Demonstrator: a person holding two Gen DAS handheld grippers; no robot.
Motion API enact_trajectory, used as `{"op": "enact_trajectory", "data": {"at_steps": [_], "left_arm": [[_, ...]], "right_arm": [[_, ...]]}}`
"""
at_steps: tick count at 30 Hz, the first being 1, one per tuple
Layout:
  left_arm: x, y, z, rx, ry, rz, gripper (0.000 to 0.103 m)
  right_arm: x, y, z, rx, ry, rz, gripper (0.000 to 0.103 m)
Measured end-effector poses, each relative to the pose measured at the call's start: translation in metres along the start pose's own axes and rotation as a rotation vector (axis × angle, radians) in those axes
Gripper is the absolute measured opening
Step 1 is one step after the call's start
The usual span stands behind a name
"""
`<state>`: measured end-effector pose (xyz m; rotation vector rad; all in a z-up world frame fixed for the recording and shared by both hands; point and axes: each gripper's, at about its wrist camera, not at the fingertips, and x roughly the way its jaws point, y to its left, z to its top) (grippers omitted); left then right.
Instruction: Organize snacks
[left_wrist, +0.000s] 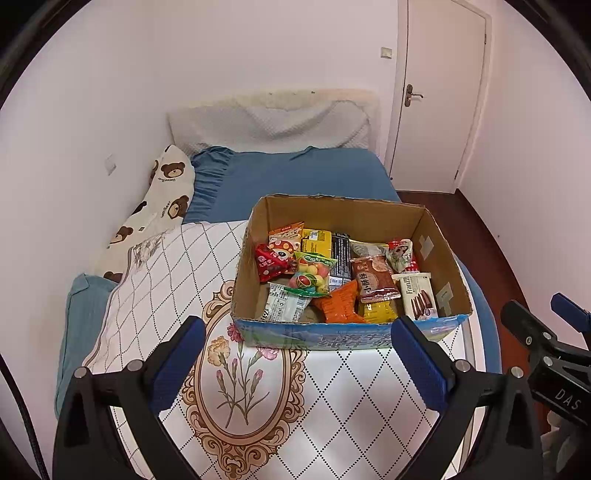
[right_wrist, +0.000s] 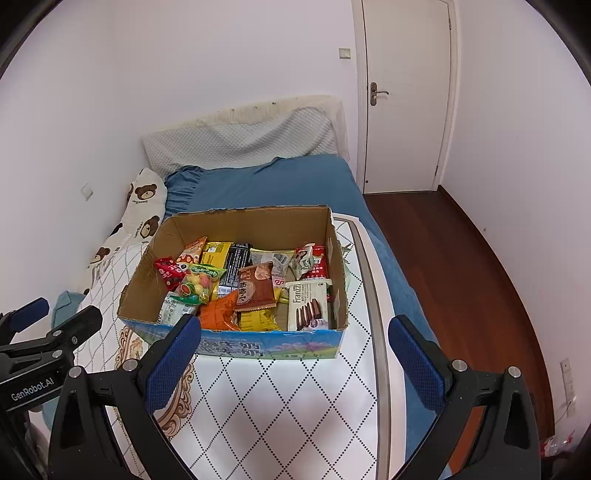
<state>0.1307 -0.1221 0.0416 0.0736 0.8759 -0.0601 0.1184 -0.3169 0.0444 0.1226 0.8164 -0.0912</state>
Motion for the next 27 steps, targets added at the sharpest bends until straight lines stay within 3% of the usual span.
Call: {"op": "enact_trajectory", "data": {"at_steps": [27], "left_arm": [[-0.0007,-0.0029,-0.0011,0.010,-0.009,-0.009,0.103]], "right_arm": [[-0.0032,-0.0016,0.0021,-0.010,-0.012,-0.010,0.103]]}}
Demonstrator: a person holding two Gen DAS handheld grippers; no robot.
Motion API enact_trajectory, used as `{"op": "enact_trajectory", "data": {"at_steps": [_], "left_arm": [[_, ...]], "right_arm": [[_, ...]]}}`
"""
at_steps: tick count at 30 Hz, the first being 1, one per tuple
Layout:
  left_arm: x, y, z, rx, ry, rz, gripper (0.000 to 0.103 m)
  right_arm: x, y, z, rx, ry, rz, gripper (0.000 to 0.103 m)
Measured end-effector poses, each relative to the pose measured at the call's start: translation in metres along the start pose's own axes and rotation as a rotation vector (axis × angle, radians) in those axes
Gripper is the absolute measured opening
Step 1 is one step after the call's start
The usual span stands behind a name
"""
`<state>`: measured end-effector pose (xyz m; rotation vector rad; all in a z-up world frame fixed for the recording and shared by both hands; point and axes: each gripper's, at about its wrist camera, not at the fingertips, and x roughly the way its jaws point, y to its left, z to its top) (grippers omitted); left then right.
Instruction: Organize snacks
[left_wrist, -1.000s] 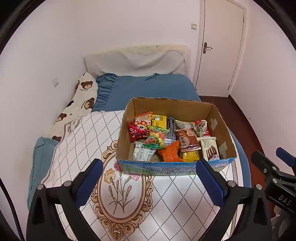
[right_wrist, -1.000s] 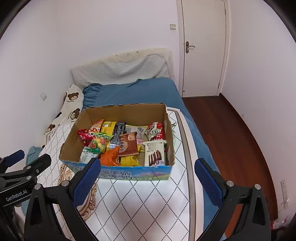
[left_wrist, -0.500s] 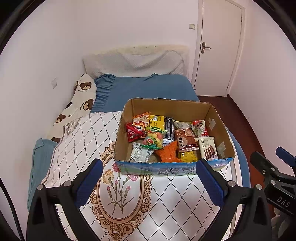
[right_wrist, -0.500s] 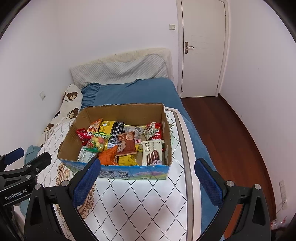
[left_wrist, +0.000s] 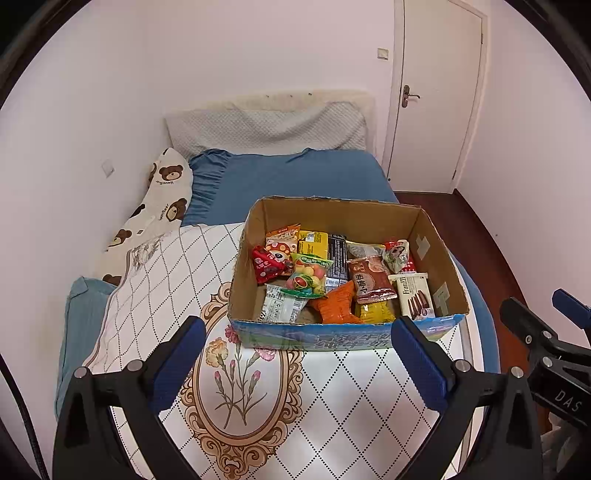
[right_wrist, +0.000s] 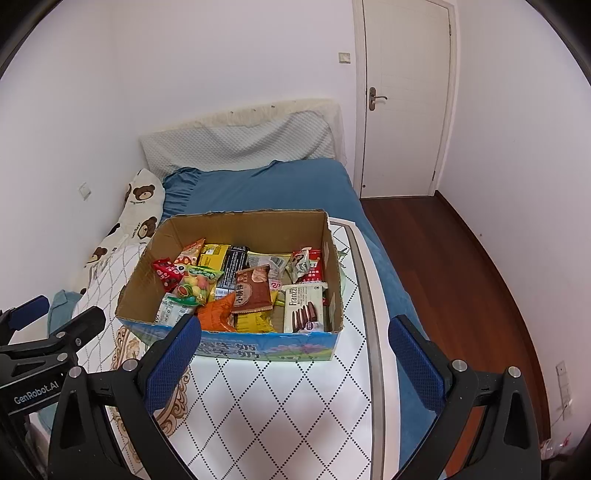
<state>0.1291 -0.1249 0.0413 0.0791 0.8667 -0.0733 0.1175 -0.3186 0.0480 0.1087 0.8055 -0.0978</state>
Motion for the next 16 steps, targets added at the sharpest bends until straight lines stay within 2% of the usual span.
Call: {"op": "enact_trajectory", "data": {"at_steps": [16], "left_arm": [[-0.0043,0.0012,-0.0008,0.002,-0.022,0.011,0.103]], "right_arm": [[-0.0052,0.0015,0.0040,-0.011,-0.017,0.000,0.103]]}}
